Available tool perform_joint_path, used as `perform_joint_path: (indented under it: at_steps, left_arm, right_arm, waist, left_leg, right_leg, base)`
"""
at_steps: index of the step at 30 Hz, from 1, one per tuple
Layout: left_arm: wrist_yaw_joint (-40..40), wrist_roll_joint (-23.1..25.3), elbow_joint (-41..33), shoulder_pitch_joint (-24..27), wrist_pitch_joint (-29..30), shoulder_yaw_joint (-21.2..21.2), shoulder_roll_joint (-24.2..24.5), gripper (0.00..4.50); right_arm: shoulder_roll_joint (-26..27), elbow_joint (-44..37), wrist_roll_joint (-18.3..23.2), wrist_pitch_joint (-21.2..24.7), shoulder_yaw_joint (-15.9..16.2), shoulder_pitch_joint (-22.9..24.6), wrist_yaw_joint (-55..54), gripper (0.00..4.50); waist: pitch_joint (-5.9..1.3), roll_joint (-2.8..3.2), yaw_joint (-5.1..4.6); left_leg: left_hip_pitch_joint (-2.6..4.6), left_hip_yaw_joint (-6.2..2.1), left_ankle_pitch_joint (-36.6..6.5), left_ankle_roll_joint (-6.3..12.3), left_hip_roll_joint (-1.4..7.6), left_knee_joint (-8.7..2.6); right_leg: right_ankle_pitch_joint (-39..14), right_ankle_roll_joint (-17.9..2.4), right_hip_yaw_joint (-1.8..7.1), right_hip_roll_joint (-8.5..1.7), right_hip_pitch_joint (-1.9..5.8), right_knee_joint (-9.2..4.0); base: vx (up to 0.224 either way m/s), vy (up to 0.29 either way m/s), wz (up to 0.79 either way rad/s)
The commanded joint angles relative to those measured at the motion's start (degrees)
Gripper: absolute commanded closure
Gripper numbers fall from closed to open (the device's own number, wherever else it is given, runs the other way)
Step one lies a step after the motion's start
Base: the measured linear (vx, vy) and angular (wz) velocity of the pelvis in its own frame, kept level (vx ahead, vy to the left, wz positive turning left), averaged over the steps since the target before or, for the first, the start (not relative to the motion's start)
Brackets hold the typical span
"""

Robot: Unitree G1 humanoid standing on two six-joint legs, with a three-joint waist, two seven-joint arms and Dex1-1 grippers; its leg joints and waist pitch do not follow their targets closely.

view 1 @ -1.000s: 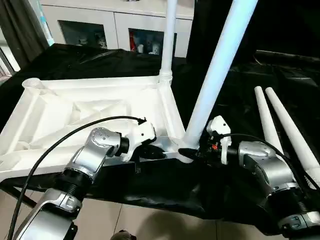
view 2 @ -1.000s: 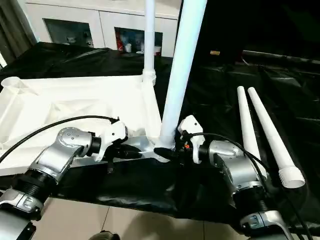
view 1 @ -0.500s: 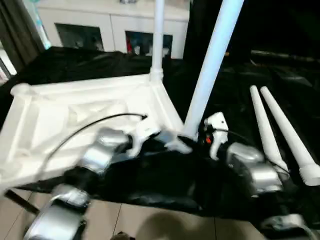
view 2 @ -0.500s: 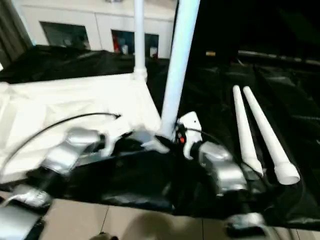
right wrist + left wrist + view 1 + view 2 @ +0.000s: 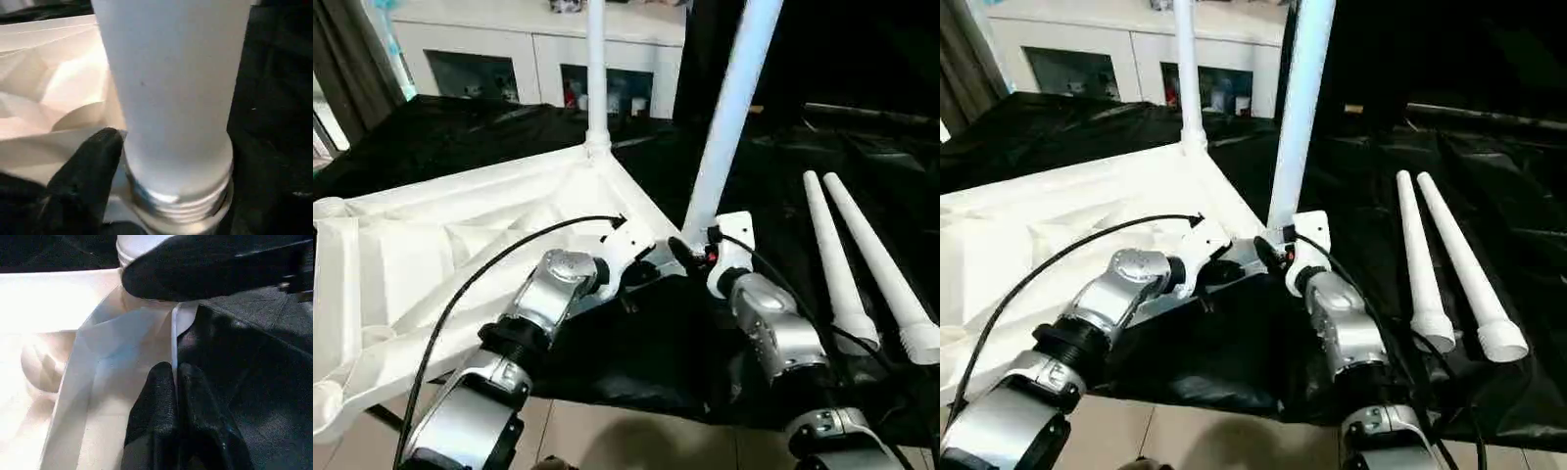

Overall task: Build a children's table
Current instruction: Rotate leg to tighten

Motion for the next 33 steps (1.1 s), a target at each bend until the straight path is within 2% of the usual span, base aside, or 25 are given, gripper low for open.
perform_joint_path:
  at_steps: [1,3,4,6,7,10,13,16,18,19,21,23,24,25,29,33]
  left_arm:
    - [-1.93,-0.78,0.81,-0.09,-2.60,-0.16,0.99,4.50]
    - [-3.87,-1.04,0.47,0.23,-3.90,-0.04,2.33,4.50]
    - [-6.12,-1.38,0.00,0.58,-5.30,0.02,3.83,4.50]
    - [-8.98,-2.04,-0.65,1.00,-6.49,0.06,5.26,4.50]
    - [-11.55,-2.69,-1.34,1.40,-7.12,-0.07,6.20,4.50]
    - [-16.63,-3.64,-3.13,2.28,-7.50,-0.97,8.04,4.50]
    - [-21.95,-4.20,-4.93,3.17,-7.18,-2.32,10.23,4.50]
    - [-24.76,-5.61,-6.49,4.02,-6.52,-2.26,10.90,4.50]
    - [-25.24,-5.98,-6.76,4.23,-6.56,-2.16,10.97,4.50]
    - [-25.18,-5.98,-6.83,4.36,-6.67,-2.16,10.99,4.50]
    - [-25.03,-5.72,-6.87,4.52,-6.92,-2.12,11.02,4.50]
    - [-25.12,-5.67,-7.02,4.66,-6.94,-2.12,11.15,4.50]
    - [-25.15,-5.68,-7.04,4.67,-6.92,-2.13,11.17,4.50]
    - [-25.55,-5.86,-7.41,4.84,-6.62,-2.18,11.41,4.50]
    - [-26.15,-5.82,-8.00,5.19,-6.16,-2.11,11.59,4.50]
    - [-26.15,-5.92,-7.97,5.45,-5.72,-2.11,11.53,4.50]
  right_arm:
    - [-1.53,-1.60,1.37,1.87,3.00,0.14,6.63,0.65]
    - [-4.06,-3.13,1.71,2.63,3.87,0.36,10.42,0.56]
    - [-7.01,-5.32,2.21,3.53,4.82,0.93,14.90,0.56]
    - [-9.64,-7.65,3.40,5.31,5.23,1.59,19.56,0.56]
    - [-11.23,-9.07,4.18,6.60,5.47,1.98,22.50,0.56]
    - [-14.12,-10.76,3.77,6.89,6.90,2.69,27.02,0.56]
    - [-16.75,-12.09,3.45,7.05,8.65,3.38,31.40,0.56]
    - [-17.62,-12.70,3.46,7.49,9.72,3.57,32.75,0.56]
    - [-17.72,-12.94,3.41,7.80,10.06,3.67,33.14,0.56]
    - [-17.46,-12.70,3.19,7.62,10.28,3.72,33.03,0.72]
    - [-17.04,-12.48,3.05,7.35,10.28,3.78,32.68,0.72]
    - [-16.66,-12.50,3.43,7.38,10.03,3.86,32.65,1.00]
    - [-16.66,-12.52,3.47,7.39,10.03,3.87,32.69,1.00]
    - [-16.74,-12.72,3.77,7.60,10.13,4.03,33.21,1.07]
    - [-17.01,-13.14,3.91,7.75,10.32,4.48,33.59,1.44]
    - [-16.26,-13.07,3.98,7.91,9.80,5.22,32.06,1.66]
  waist:
    - [-3.11,-0.63,0.05]
    - [-3.19,-0.57,0.14]
    - [-3.24,-0.44,0.21]
    - [-3.43,-0.58,0.27]
    - [-3.65,-0.56,0.31]
    - [-3.84,-0.54,0.33]
    - [-4.19,-0.45,0.81]
    - [-3.91,-0.35,0.98]
    - [-3.74,-0.29,1.03]
    - [-3.63,-0.32,1.08]
    - [-3.52,-0.33,1.01]
    - [-3.52,-0.30,0.90]
    - [-3.60,-0.34,0.87]
    - [-3.71,-0.18,0.89]
    - [-3.87,-0.21,0.97]
    - [-3.79,-0.17,0.94]
  left_leg:
    - [1.17,-1.62,-15.02,0.01,2.59,-4.08]
    - [1.14,-1.56,-13.89,0.52,2.66,-3.94]
    - [1.07,-1.58,-13.14,0.82,2.67,-3.89]
    - [1.02,-1.49,-11.63,1.30,2.65,-3.65]
    - [0.77,-1.43,-9.08,2.64,2.55,-3.35]
    - [0.67,-1.36,-6.53,4.17,2.63,-2.98]
    - [0.56,-1.05,-3.41,6.11,2.63,-2.29]
    - [0.69,-1.01,-5.69,5.77,2.83,-2.53]
    - [0.90,-0.98,-7.73,4.85,2.93,-2.70]
    - [0.96,-1.04,-9.24,3.62,3.01,-2.92]
    - [0.96,-1.14,-10.52,2.51,3.00,-3.13]
    - [0.98,-1.20,-10.95,1.84,2.98,-3.21]
    - [1.01,-1.18,-10.80,1.80,2.97,-3.15]
    - [0.98,-1.18,-9.64,2.07,2.93,-3.02]
    - [0.84,-1.06,-7.45,3.33,2.75,-2.69]
    - [0.85,-1.11,-8.12,3.35,2.81,-2.77]
  right_leg:
    - [-11.17,-9.70,2.36,-4.26,1.07,-5.69]
    - [-9.06,-9.94,2.35,-4.16,1.14,-5.50]
    - [-7.50,-10.32,2.28,-4.12,1.22,-5.35]
    - [-4.54,-10.77,2.23,-3.96,1.38,-4.95]
    - [0.58,-11.77,2.14,-3.86,1.56,-4.34]
    - [5.87,-13.29,1.96,-3.77,1.57,-3.68]
    - [11.76,-15.21,1.80,-3.53,1.40,-2.84]
    - [8.48,-15.71,1.73,-3.70,1.17,-3.13]
    - [4.52,-15.49,1.84,-3.83,1.00,-3.53]
    - [1.53,-15.15,1.94,-3.95,0.97,-3.79]
    - [-0.70,-14.63,1.98,-4.00,0.97,-3.97]
    - [-1.27,-14.29,2.02,-4.02,0.97,-3.99]
    - [-0.87,-14.25,2.05,-4.02,0.99,-3.96]
    - [1.47,-14.40,2.05,-3.96,1.04,-3.69]
    - [5.54,-14.90,1.98,-3.84,1.16,-3.37]
    - [4.36,-15.00,1.93,-3.83,1.15,-3.46]
  base:
    - [0.000,0.000,0.00]
    - [0.000,0.000,0.00]
    - [0.000,0.000,0.00]
    - [0.000,0.000,0.00]
    - [0.000,0.000,0.00]
    - [0.000,0.000,0.00]
    - [0.000,0.000,0.00]
    - [0.000,0.000,0.00]
    - [0.000,0.000,0.00]
    - [0.000,0.000,0.00]
    - [0.000,0.000,0.00]
    - [0.000,0.000,0.00]
    - [0.000,0.000,0.00]
    - [0.000,0.000,0.00]
    - [0.000,0.000,0.00]
    - [0.000,0.000,0.00]
